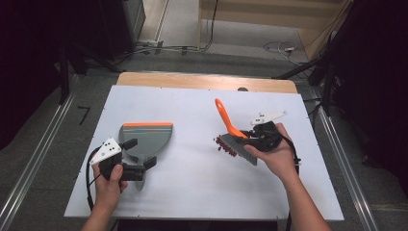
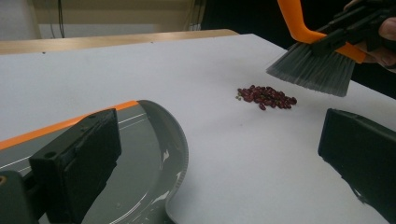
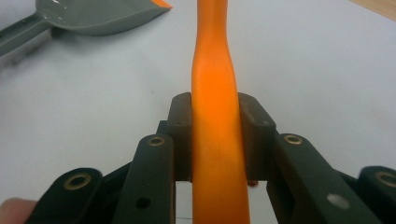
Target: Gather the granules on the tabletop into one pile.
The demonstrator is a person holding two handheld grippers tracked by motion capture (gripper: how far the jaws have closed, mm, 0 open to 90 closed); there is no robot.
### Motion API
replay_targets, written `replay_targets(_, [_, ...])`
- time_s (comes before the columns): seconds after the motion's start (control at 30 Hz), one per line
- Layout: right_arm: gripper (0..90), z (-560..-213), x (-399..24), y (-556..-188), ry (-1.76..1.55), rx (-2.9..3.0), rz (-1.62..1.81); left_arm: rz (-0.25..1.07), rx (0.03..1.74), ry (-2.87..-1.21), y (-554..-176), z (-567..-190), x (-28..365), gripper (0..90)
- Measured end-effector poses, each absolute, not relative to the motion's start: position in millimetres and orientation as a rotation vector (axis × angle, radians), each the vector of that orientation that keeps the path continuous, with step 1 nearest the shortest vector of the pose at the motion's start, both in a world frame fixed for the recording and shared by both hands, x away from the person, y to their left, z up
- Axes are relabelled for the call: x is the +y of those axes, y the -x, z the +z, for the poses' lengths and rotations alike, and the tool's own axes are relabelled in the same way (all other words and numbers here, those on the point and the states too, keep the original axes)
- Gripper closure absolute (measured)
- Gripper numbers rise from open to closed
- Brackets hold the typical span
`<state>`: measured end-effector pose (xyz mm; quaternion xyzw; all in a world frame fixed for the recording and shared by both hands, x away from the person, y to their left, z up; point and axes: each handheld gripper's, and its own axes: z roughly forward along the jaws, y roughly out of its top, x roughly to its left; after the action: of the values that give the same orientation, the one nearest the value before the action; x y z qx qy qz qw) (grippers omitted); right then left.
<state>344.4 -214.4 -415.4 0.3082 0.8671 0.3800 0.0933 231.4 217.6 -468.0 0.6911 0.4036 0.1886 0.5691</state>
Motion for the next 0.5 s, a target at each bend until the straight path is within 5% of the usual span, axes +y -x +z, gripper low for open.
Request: replay_targets(0.5, [68.7,-430.5,-277.4,-309.3,-1.125,2.427,1.189,0.449,0.935,-1.613,-230.0,-467.1,219.3,0.0])
